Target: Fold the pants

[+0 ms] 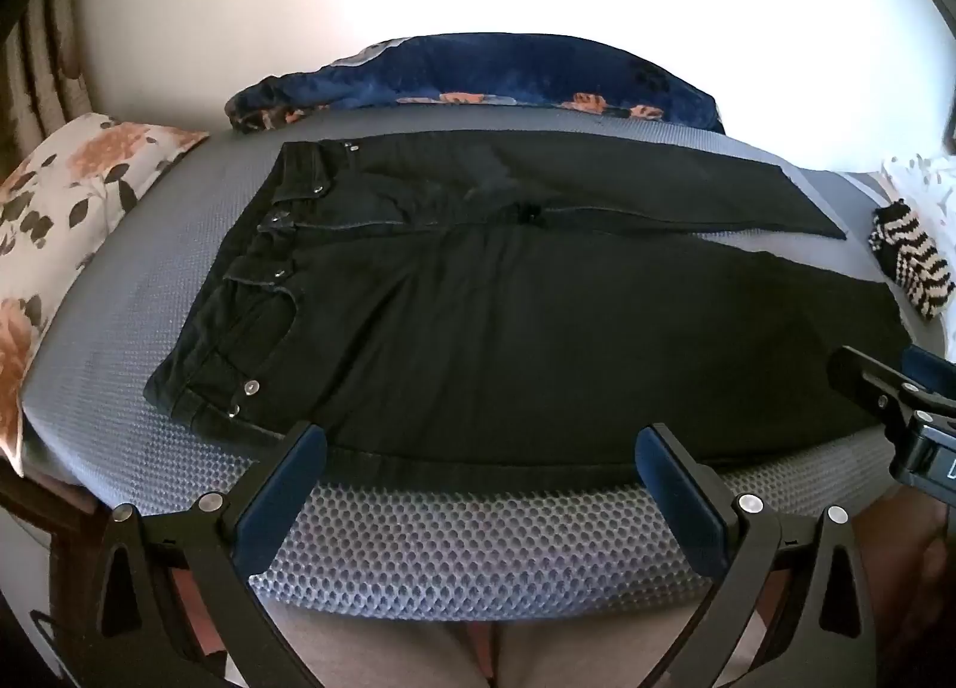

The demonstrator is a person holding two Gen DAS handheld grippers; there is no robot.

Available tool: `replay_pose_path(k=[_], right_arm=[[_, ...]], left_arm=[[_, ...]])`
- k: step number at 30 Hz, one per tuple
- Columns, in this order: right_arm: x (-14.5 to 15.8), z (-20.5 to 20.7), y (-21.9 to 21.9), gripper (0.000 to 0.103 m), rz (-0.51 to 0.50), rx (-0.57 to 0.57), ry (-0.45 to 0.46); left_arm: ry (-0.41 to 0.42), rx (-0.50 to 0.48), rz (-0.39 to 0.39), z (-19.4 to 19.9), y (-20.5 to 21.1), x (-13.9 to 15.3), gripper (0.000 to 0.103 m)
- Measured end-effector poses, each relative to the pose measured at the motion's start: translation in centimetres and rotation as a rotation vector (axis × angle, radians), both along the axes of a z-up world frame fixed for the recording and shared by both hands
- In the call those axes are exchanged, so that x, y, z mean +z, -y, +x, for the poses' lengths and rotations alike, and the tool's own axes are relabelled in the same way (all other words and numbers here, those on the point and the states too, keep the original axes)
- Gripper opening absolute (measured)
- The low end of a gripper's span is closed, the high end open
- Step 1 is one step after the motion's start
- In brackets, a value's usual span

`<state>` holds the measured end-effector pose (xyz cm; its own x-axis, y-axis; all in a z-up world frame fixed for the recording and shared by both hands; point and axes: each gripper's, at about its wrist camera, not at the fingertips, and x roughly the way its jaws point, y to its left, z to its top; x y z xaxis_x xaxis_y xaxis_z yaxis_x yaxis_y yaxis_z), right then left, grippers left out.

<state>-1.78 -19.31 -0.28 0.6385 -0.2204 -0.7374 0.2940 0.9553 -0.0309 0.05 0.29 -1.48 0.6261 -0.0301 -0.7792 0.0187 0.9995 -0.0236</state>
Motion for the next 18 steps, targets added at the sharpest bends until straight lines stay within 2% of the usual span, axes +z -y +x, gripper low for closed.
replay_pose_path(k=[18], right_arm=[[-0.07, -0.35, 0.32, 0.102, -0.003, -0.002, 0.013]], left_arm=[[0.01, 0.004, 0.011, 0.03, -0.07, 0.03, 0.102]])
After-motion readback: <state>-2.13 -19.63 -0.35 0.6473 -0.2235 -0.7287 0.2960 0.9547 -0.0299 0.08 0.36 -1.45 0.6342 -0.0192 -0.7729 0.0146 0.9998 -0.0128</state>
